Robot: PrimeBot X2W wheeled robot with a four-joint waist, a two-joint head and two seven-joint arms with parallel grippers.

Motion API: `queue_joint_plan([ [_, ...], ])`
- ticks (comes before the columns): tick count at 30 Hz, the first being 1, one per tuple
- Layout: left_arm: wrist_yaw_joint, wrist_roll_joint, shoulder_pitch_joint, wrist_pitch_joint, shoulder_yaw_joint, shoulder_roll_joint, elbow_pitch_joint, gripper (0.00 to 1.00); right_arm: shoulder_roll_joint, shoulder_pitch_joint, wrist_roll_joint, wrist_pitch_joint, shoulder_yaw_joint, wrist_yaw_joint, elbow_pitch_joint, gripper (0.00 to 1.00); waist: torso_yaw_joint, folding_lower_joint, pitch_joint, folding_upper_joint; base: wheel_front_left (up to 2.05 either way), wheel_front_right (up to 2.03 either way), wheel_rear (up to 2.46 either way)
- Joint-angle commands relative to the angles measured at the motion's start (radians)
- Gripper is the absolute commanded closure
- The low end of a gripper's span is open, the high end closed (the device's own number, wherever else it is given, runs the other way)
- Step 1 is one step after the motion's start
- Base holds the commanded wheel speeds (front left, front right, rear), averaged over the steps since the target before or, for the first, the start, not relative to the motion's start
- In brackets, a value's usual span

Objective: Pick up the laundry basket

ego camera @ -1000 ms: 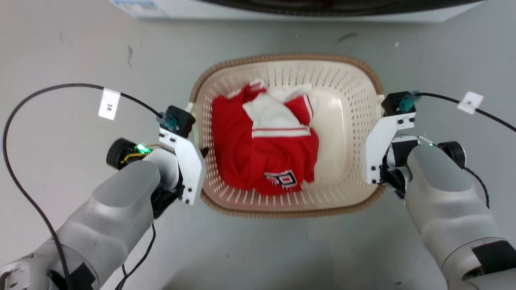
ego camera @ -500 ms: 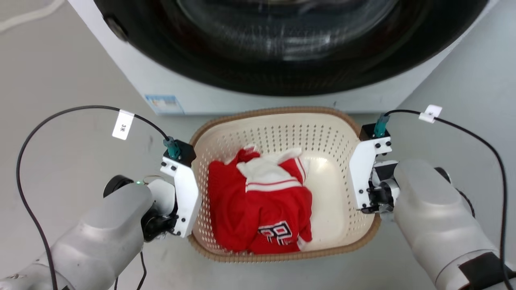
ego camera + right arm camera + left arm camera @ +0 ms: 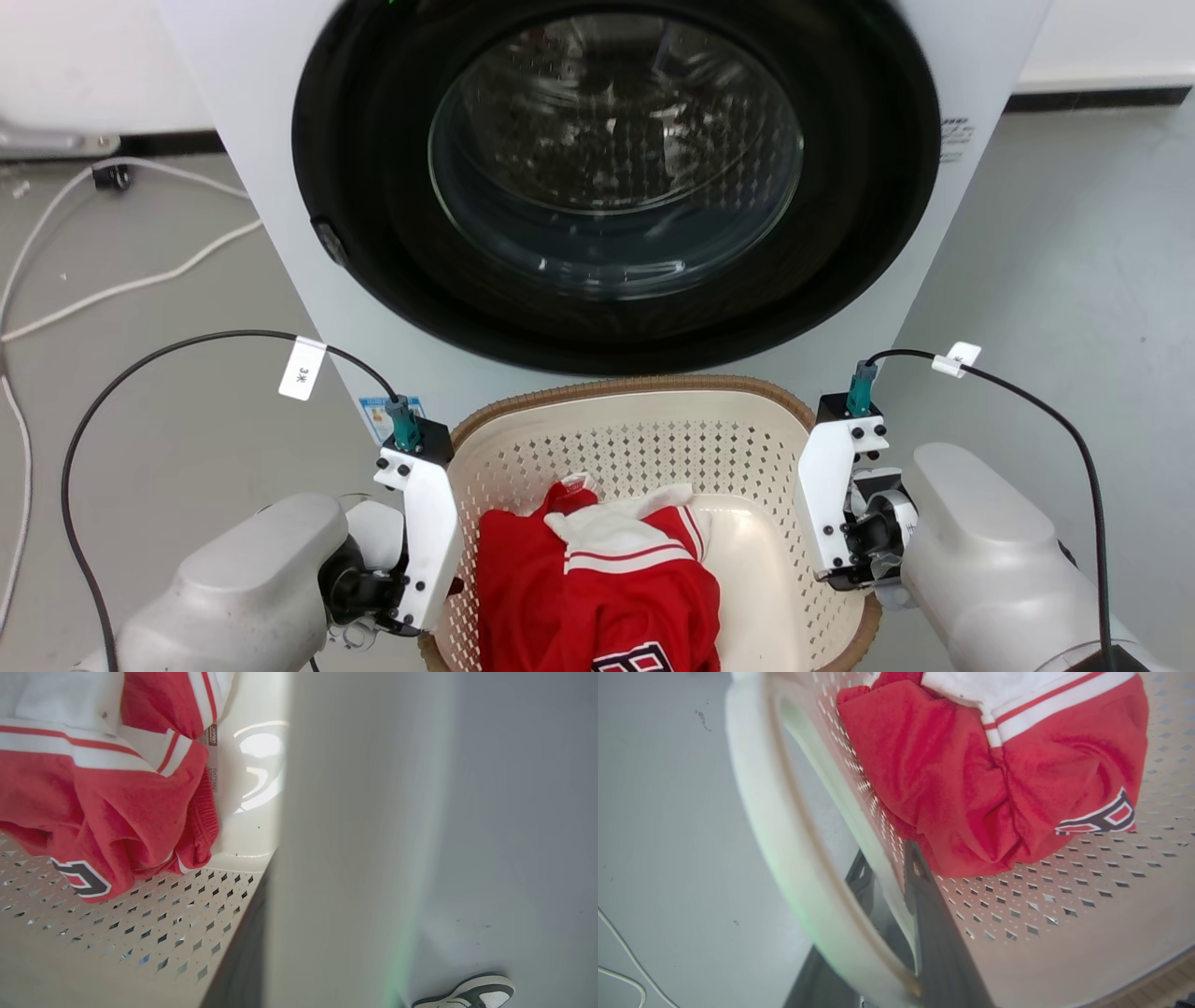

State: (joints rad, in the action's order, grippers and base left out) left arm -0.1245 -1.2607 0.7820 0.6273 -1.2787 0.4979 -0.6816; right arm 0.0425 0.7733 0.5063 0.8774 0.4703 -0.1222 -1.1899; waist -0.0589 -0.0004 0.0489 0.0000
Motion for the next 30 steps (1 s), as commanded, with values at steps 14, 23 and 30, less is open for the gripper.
queue_joint_plan([
  [14,-0.011,-0.042,-0.031,0.062,-0.005,0.002,-0.009,1.00,0.013,0.018,0.027,0.016,0.048,-0.015,-0.041,1.00,-0.020,0.0004,-0.087,0.0000,0.00,0.00,0.00],
  [23,-0.011,-0.050,-0.048,0.070,-0.005,-0.007,-0.025,1.00,0.014,0.016,0.046,0.010,0.065,-0.015,-0.059,1.00,-0.016,0.0004,-0.101,0.0000,0.00,0.00,0.00],
  [30,-0.011,-0.045,-0.045,0.088,-0.005,-0.010,-0.024,1.00,0.014,0.020,0.064,0.013,0.080,-0.015,-0.062,1.00,-0.013,0.0004,-0.107,0.0000,0.00,0.00,0.00],
])
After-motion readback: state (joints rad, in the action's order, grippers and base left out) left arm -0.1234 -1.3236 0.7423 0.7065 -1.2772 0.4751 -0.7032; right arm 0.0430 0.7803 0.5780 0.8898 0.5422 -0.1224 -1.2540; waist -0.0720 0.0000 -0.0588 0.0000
